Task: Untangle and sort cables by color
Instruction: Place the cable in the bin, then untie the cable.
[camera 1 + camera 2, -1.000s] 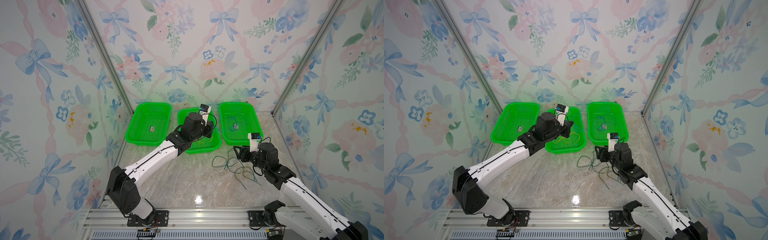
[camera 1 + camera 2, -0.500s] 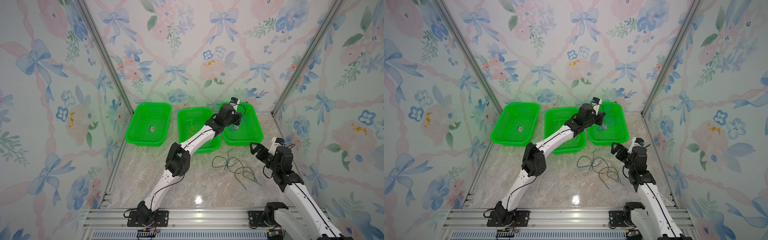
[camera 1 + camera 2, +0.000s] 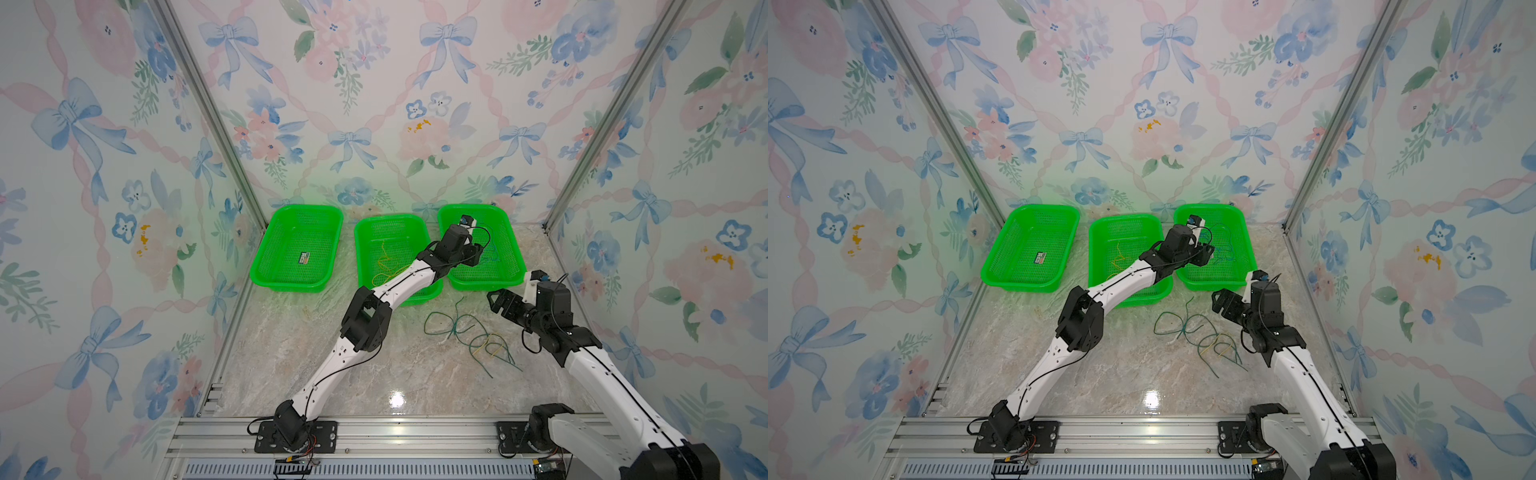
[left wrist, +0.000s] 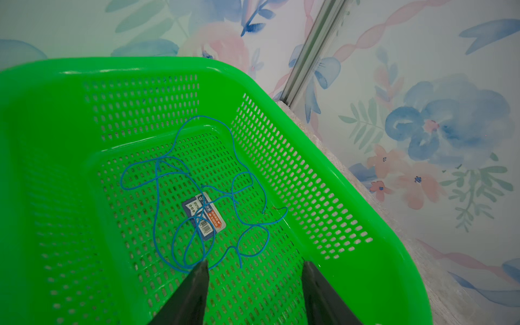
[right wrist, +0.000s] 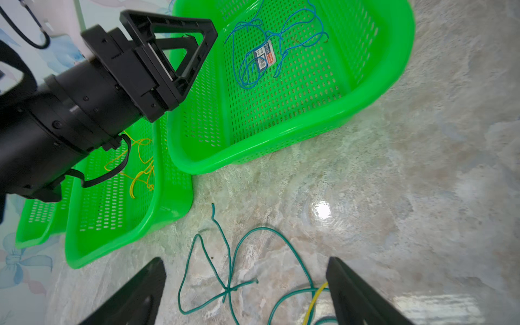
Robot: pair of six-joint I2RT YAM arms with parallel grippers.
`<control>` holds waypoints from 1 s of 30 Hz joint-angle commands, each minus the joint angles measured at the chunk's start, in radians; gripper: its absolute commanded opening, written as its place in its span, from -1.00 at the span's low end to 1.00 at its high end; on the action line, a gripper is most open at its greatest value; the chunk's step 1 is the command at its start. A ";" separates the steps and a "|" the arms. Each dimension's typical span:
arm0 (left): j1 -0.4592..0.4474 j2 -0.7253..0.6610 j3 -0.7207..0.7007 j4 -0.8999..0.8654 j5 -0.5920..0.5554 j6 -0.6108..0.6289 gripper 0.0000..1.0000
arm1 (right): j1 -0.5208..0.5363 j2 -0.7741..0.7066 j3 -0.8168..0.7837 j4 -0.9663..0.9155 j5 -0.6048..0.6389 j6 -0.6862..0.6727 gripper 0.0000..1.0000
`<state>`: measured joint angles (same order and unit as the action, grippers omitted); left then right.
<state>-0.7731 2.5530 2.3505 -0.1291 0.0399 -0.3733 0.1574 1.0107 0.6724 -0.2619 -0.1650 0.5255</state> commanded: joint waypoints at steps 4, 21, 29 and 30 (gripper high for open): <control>-0.004 -0.431 -0.365 0.029 -0.105 0.077 0.23 | 0.164 0.142 0.066 -0.084 0.023 -0.088 0.68; 0.023 -1.337 -1.424 0.028 -0.287 -0.023 0.85 | 0.241 0.587 0.063 0.360 0.102 -0.024 0.06; 0.024 -1.539 -1.587 0.029 -0.184 -0.043 0.96 | 0.274 0.554 0.057 0.403 0.151 -0.035 -1.00; 0.021 -1.546 -1.591 0.029 -0.169 -0.047 0.97 | 0.283 0.512 0.057 0.364 0.164 -0.048 -1.00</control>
<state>-0.7521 1.0294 0.7788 -0.1139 -0.1837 -0.3988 0.4149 1.6283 0.7322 0.1184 -0.0467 0.4927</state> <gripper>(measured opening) 0.981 0.060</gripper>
